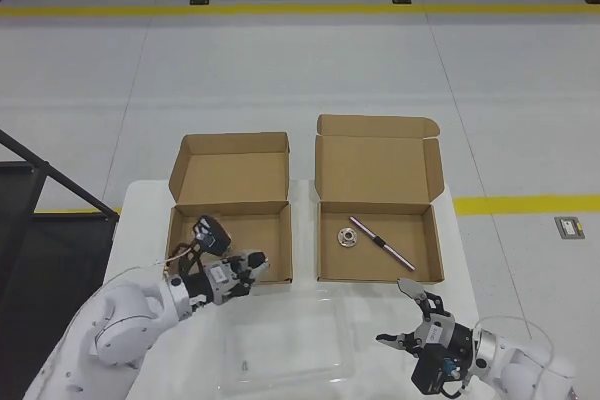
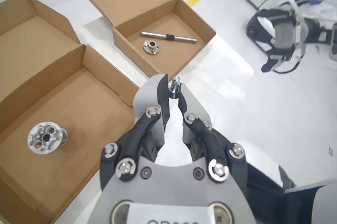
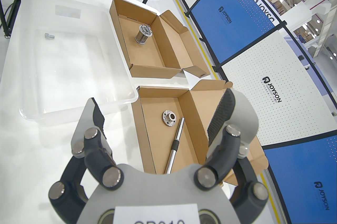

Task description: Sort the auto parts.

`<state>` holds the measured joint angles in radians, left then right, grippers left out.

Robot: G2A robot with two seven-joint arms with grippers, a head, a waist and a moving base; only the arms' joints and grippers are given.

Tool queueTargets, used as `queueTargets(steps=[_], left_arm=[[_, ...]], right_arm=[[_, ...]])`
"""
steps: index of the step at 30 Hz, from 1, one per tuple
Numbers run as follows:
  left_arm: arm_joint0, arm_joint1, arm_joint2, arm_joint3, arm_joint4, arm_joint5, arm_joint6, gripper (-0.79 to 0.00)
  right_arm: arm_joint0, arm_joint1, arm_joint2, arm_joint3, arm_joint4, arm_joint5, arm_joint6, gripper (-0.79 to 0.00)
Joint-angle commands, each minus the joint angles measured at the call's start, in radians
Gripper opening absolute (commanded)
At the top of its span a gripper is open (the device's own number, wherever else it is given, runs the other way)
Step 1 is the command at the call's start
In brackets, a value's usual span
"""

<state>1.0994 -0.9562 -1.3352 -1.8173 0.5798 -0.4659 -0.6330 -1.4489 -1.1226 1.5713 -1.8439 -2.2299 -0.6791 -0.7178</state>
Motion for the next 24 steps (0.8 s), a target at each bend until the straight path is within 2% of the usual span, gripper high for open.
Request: queueTargets(steps=[1, 5, 7, 9, 14, 18, 22, 23, 24], left_arm=[[-0.004, -0.002, 0.0, -0.001, 0.095, 0.101, 0.006, -0.785], [-0.067, -0.019, 0.086, 0.064, 0.227, 0.296, -0.014, -0.785], [-0.107, -0.028, 0.123, 0.129, 0.255, 0.327, -0.022, -0.785], [-0.164, -0.042, 0.185, 0.175, 0.344, 0.406, -0.031, -0.785], [-0.331, -0.105, 0.406, 0.344, 0.514, 0.575, -0.076, -0.785], [-0.432, -0.163, 0.523, 0.476, 0.487, 0.598, -0.082, -0.785], [-0.496, -0.208, 0.602, 0.576, 0.498, 0.618, -0.087, -0.785], [-0.509, -0.219, 0.615, 0.6, 0.497, 0.622, -0.087, -0.779], [-0.521, -0.228, 0.626, 0.624, 0.494, 0.624, -0.09, -0.739]], right_arm=[[0.0, 0.0, 0.0, 0.0, 0.0, 0.0, 0.0, 0.0], [0.0, 0.0, 0.0, 0.0, 0.0, 0.0, 0.0, 0.0], [0.0, 0.0, 0.0, 0.0, 0.0, 0.0, 0.0, 0.0], [0.0, 0.0, 0.0, 0.0, 0.0, 0.0, 0.0, 0.0], [0.0, 0.0, 0.0, 0.0, 0.0, 0.0, 0.0, 0.0], [0.0, 0.0, 0.0, 0.0, 0.0, 0.0, 0.0, 0.0], [0.0, 0.0, 0.0, 0.0, 0.0, 0.0, 0.0, 0.0], [0.0, 0.0, 0.0, 0.0, 0.0, 0.0, 0.0, 0.0], [0.0, 0.0, 0.0, 0.0, 0.0, 0.0, 0.0, 0.0]])
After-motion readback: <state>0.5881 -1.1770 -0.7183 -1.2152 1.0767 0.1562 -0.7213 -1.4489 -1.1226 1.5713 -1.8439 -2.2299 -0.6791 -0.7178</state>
